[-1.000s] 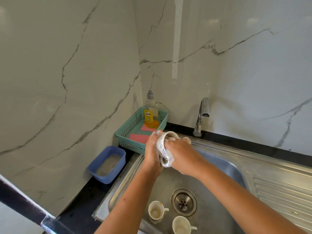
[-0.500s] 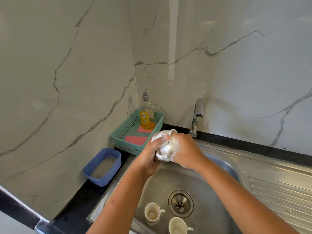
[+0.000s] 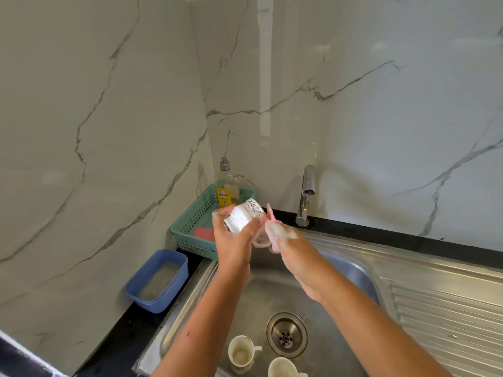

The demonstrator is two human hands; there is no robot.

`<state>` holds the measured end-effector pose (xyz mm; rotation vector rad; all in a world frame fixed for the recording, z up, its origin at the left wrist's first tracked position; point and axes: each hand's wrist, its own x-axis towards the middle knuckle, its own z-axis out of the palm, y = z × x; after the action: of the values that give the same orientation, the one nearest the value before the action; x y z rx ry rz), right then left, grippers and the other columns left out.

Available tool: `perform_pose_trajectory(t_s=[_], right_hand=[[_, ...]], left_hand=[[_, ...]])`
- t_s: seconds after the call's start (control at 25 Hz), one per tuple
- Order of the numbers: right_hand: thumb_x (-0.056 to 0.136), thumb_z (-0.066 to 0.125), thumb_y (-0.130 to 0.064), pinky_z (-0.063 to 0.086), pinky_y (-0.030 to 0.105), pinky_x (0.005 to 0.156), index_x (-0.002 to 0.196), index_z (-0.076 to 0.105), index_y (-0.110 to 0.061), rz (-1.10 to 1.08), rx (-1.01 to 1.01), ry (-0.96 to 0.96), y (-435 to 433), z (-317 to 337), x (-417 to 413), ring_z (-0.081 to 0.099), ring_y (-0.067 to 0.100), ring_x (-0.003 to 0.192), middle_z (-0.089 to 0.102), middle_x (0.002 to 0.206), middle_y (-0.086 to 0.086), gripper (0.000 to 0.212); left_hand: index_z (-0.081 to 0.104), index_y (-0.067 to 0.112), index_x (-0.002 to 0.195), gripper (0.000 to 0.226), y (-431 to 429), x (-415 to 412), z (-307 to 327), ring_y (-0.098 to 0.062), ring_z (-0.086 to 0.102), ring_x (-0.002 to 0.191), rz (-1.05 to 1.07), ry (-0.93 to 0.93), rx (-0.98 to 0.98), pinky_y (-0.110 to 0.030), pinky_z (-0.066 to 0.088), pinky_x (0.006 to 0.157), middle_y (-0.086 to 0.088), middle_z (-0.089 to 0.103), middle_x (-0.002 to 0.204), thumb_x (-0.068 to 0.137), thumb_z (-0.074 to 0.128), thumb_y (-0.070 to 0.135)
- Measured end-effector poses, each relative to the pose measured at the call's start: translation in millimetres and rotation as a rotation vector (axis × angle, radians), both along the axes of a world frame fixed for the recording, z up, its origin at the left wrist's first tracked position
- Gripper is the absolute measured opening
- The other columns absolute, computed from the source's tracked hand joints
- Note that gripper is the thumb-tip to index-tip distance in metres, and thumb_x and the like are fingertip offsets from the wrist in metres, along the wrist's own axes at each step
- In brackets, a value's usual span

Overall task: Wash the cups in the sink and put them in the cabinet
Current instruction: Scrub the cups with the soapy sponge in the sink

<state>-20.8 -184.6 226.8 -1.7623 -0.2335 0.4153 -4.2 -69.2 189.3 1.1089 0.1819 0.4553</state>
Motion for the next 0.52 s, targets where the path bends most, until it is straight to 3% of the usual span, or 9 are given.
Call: perform_pose_trajectory(t_s=[0.04, 0.12, 0.2, 0.24, 0.28, 0.36, 0.44, 0.52], right_hand=[[0.095, 0.035, -0.052, 0.032, 0.033, 0.100, 0.125, 0.051, -0.039, 0.030, 0.060, 0.055, 0.2, -1.5, 1.8, 0.048, 0.011, 0.114, 0.058, 0.121, -0.007, 0.037], [0.093, 0.035, -0.045, 0.037, 0.042, 0.106, 0.129, 0.046, -0.019, 0.014, 0.248, 0.113, 0.4, -9.7, 10.8, 0.051, 0.014, 0.109, 0.059, 0.123, 0.008, 0.046], [0.097, 0.035, -0.036, 0.051, 0.043, 0.095, 0.109, 0.054, -0.011, -0.124, 0.423, 0.193, 0.0, -18.6, 16.8, 0.062, 0.016, 0.093, 0.064, 0.103, 0.017, 0.034], [0.099, 0.037, -0.032, 0.057, 0.037, 0.081, 0.097, 0.055, -0.013, -0.194, 0.411, 0.194, 0.1, -22.5, 18.1, 0.064, 0.013, 0.078, 0.062, 0.089, 0.013, 0.027], [0.099, 0.041, -0.029, 0.055, 0.028, 0.063, 0.092, 0.054, -0.015, -0.229, 0.368, 0.178, 1.3, -25.4, 18.2, 0.062, 0.010, 0.065, 0.060, 0.084, 0.009, 0.020], [0.097, 0.051, -0.029, 0.044, 0.022, 0.046, 0.100, 0.052, -0.014, -0.218, 0.361, 0.220, 4.8, -30.6, 20.5, 0.059, 0.012, 0.060, 0.061, 0.083, 0.008, 0.015], [0.096, 0.052, -0.036, 0.037, 0.024, 0.045, 0.111, 0.047, -0.009, -0.203, 0.352, 0.260, 6.0, -33.0, 23.6, 0.055, 0.018, 0.063, 0.058, 0.085, 0.014, 0.031], [0.099, 0.044, -0.036, 0.029, 0.025, 0.046, 0.111, 0.042, -0.011, -0.218, 0.271, 0.171, 2.6, -34.6, 28.1, 0.043, 0.013, 0.056, 0.051, 0.084, 0.012, 0.028]], left_hand=[[0.047, 0.026, 0.098, 0.048, -1.2, -0.1, -0.6, -0.027, 0.064, 0.090, 0.027, -0.011, 0.013, -0.037, 0.055, 0.072, -0.019, 0.060, 0.111, 0.061, 0.076, 0.017], [0.047, 0.028, 0.097, 0.046, -1.8, 2.1, -2.7, -0.027, 0.064, 0.090, 0.066, -0.034, 0.014, -0.036, 0.054, 0.071, -0.017, 0.060, 0.109, 0.062, 0.075, 0.019], [0.046, 0.030, 0.095, 0.042, -4.9, 4.0, -3.7, -0.028, 0.065, 0.094, 0.090, -0.046, 0.003, -0.034, 0.054, 0.071, -0.016, 0.061, 0.110, 0.064, 0.074, 0.022], [0.046, 0.032, 0.094, 0.041, -7.2, 5.1, -4.9, -0.027, 0.065, 0.096, 0.104, -0.041, 0.028, -0.034, 0.055, 0.071, -0.015, 0.060, 0.111, 0.065, 0.074, 0.025], [0.045, 0.034, 0.094, 0.041, -9.8, 5.9, -6.3, -0.026, 0.066, 0.097, 0.125, -0.030, 0.081, -0.035, 0.056, 0.073, -0.012, 0.060, 0.110, 0.066, 0.074, 0.028], [0.043, 0.037, 0.093, 0.041, -12.7, 6.7, -9.5, -0.023, 0.066, 0.096, 0.144, -0.014, 0.202, -0.040, 0.058, 0.078, -0.006, 0.060, 0.106, 0.067, 0.073, 0.032], [0.043, 0.034, 0.095, 0.042, -10.5, 7.9, -11.8, -0.022, 0.066, 0.093, 0.120, -0.007, 0.279, -0.038, 0.058, 0.078, -0.004, 0.060, 0.103, 0.069, 0.075, 0.031], [0.044, 0.027, 0.101, 0.044, -4.2, 9.4, -12.3, -0.018, 0.063, 0.093, 0.061, -0.010, 0.435, -0.027, 0.054, 0.074, 0.000, 0.057, 0.103, 0.070, 0.075, 0.027]])
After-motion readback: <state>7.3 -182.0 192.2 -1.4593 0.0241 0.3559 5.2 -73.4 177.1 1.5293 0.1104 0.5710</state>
